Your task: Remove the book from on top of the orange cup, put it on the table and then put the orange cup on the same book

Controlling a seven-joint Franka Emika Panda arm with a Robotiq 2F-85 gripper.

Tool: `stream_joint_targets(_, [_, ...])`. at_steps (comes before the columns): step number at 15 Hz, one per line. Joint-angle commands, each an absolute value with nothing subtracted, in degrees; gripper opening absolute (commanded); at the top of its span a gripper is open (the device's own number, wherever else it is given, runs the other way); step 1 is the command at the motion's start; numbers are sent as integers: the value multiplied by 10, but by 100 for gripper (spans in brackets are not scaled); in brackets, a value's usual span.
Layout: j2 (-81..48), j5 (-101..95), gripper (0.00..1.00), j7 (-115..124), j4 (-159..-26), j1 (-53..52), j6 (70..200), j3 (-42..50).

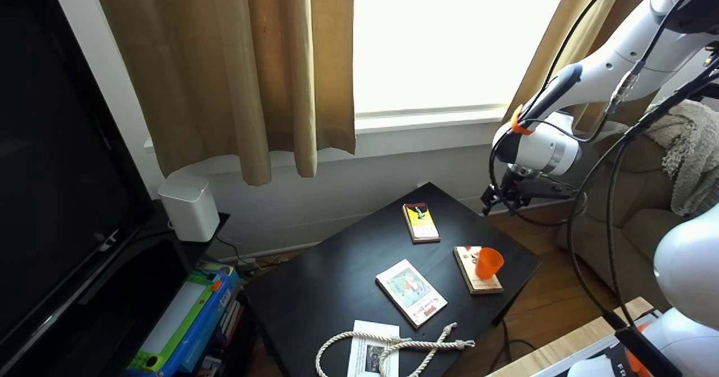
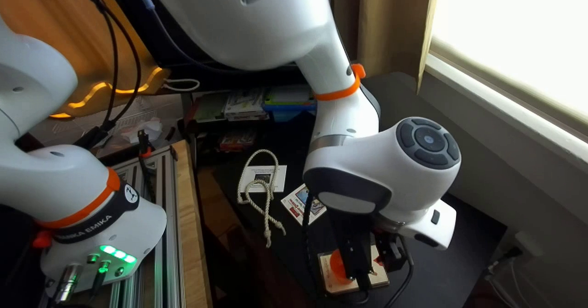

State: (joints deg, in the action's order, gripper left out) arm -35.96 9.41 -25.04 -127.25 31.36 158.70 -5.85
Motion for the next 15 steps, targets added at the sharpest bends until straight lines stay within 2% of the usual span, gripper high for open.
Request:
stream_joint_targets(1, [-307, 84, 100, -237, -1299, 281, 1525, -35])
stream_joint_targets(5, [-284, 90, 100, -242, -1298, 254, 1475, -16])
stream_joint_targets(15, [-297, 102, 100, -255, -1282, 251, 1481, -15])
